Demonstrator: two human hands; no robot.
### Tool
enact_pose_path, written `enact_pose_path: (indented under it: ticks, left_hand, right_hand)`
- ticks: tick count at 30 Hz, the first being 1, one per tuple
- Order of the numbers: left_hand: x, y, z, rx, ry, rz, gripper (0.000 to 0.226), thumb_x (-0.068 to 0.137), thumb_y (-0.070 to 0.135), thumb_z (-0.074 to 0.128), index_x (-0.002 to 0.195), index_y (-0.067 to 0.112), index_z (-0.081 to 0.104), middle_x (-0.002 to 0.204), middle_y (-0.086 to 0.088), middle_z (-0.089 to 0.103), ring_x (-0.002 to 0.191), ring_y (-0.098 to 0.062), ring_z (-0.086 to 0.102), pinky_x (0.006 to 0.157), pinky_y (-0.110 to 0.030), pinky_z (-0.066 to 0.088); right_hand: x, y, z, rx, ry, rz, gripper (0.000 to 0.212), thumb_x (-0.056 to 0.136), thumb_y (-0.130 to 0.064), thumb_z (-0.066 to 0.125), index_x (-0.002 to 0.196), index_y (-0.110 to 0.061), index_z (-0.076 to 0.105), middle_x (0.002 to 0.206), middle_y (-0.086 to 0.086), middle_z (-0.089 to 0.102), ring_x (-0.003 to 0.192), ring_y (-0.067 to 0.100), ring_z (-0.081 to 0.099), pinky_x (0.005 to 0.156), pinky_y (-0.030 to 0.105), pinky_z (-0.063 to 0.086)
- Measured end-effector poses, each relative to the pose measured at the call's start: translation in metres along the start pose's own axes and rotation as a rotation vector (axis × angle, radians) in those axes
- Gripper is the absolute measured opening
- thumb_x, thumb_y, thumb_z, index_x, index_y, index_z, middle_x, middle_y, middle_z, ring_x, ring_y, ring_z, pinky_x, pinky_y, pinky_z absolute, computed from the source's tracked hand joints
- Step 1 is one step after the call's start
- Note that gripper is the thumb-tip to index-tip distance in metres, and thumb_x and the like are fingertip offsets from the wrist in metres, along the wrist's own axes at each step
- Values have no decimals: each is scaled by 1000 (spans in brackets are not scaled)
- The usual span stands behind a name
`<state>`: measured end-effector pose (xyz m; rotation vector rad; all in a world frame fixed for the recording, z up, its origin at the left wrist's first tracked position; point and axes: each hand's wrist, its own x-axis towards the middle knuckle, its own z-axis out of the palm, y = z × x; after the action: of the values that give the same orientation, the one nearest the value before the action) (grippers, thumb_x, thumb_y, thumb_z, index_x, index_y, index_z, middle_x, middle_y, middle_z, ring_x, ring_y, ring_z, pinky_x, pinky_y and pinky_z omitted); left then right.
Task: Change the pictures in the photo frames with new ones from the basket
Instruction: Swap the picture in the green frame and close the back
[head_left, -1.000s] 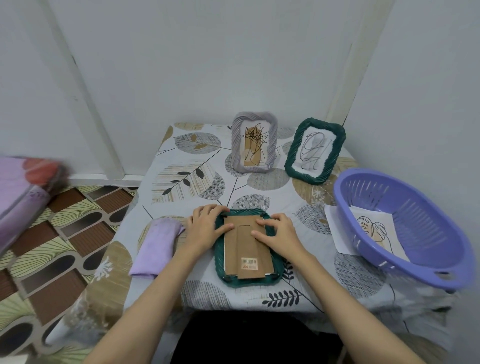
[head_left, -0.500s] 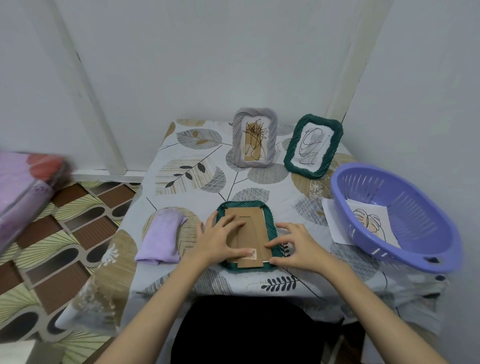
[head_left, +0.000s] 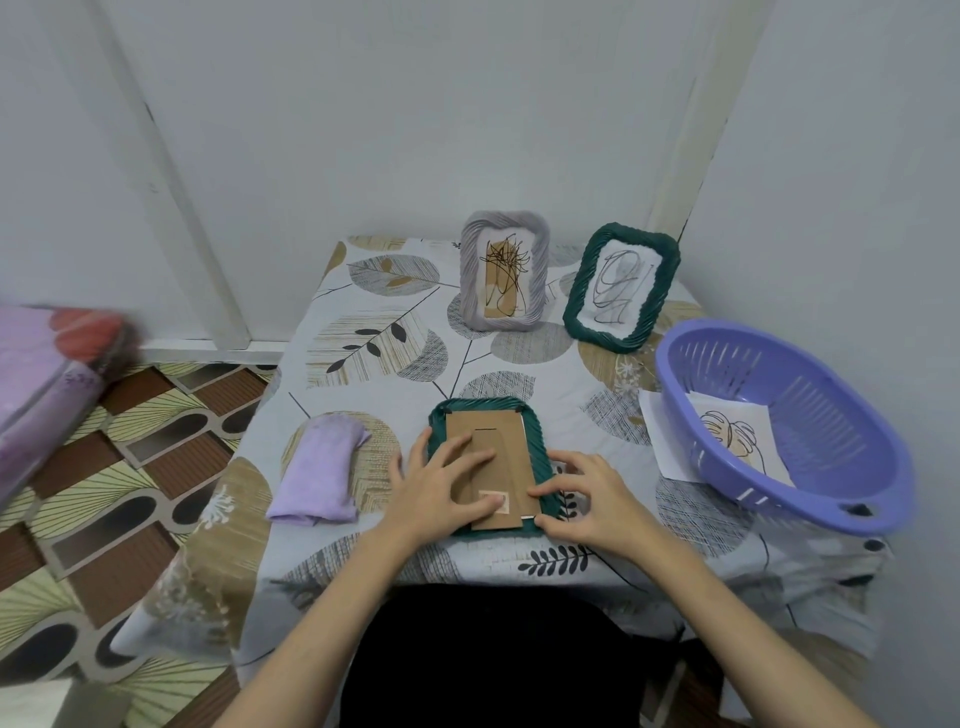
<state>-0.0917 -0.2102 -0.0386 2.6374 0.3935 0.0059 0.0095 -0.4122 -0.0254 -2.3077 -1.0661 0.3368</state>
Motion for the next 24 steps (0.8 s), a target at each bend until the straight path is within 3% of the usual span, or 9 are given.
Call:
enact_pose_path:
  ticks: [9, 15, 18, 21, 24]
  left_hand:
    - [1, 1, 0, 2, 8, -13, 84, 50, 85, 24, 129, 57, 34, 150, 24, 17, 143, -20, -5, 112, -55, -2]
    - [1, 0, 0, -4, 12, -7, 84, 50, 85, 24, 129, 57, 34, 150, 24, 17, 143, -19, -5, 112, -55, -1]
    - [1, -1, 0, 2, 9, -5, 84, 50, 86, 24, 129, 57, 33, 150, 25, 17, 143, -19, -6, 112, -55, -1]
    - [2, 0, 0, 4, 2, -8, 85, 50, 86, 24, 130, 58, 32, 150, 25, 16, 143, -19, -6, 111, -55, -1]
    - [1, 0, 0, 0, -3, -12, 83, 52, 86, 27, 130, 57, 32, 150, 25, 16, 143, -18, -6, 112, -55, -2]
  right_hand:
    - [1, 4, 9, 0, 74, -11, 49, 57, -64, 52, 93, -35, 71, 130, -1, 50, 115, 16, 45, 102, 43, 33]
    - [3, 1, 19, 24, 215, -19, 37, 61, -57, 56, 80, -31, 73, 116, 4, 60, 102, 20, 54, 91, 46, 42]
    - [2, 2, 11, 44, 140, -2, 42, 60, -61, 57, 86, -32, 74, 126, 2, 55, 112, 15, 46, 100, 43, 36]
    - [2, 1, 5, -15, 31, -19, 40, 64, -49, 68, 97, -28, 72, 138, 4, 45, 124, 18, 37, 107, 40, 28]
    - [2, 1, 6, -63, 25, -50, 46, 61, -55, 60, 95, -26, 73, 134, 7, 48, 119, 20, 43, 103, 40, 32]
